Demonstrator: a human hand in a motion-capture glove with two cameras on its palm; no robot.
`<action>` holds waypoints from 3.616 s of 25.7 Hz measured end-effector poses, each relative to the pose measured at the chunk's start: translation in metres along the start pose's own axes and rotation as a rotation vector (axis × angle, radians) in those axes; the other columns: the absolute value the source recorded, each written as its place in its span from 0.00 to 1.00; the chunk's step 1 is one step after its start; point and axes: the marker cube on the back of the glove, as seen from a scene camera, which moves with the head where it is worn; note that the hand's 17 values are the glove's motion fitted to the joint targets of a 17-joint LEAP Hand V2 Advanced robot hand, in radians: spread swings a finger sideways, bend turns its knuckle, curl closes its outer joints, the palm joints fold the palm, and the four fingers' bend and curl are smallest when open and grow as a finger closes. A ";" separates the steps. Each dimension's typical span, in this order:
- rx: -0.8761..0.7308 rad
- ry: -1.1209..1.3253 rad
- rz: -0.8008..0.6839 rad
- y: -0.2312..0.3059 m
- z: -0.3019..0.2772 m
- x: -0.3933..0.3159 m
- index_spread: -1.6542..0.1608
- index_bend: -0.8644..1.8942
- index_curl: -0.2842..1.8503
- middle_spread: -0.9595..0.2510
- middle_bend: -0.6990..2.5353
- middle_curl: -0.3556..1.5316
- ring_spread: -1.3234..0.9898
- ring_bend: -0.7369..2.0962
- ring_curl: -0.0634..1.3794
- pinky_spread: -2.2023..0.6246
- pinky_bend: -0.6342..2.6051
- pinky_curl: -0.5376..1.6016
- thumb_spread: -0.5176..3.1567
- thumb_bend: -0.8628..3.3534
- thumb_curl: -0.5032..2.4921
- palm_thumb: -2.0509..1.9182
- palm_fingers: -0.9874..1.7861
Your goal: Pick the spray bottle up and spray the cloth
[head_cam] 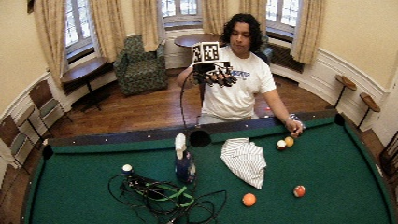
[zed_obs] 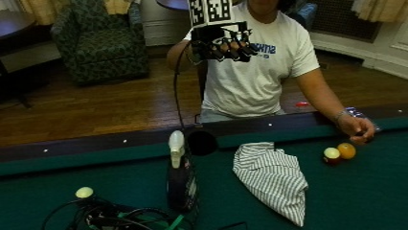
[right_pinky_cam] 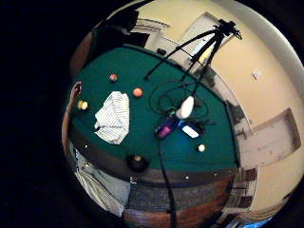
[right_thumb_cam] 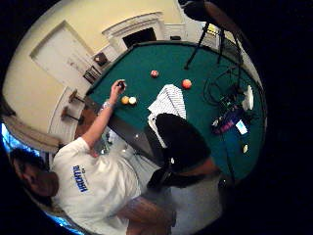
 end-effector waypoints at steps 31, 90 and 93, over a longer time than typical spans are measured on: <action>-0.027 -0.078 0.195 0.027 0.036 0.072 0.68 0.37 0.25 0.71 0.27 0.32 0.54 0.39 0.22 0.85 0.30 0.38 0.45 0.22 0.24 0.63 0.54; 0.094 -0.902 0.571 0.021 0.211 0.183 0.73 0.36 0.25 0.64 0.31 0.40 0.50 0.45 0.29 0.75 0.33 0.42 0.45 0.22 0.29 0.72 0.78; 0.120 -0.937 0.572 0.018 0.212 0.182 0.74 0.38 0.27 0.62 0.32 0.42 0.49 0.47 0.33 0.74 0.37 0.45 0.45 0.22 0.30 0.74 0.81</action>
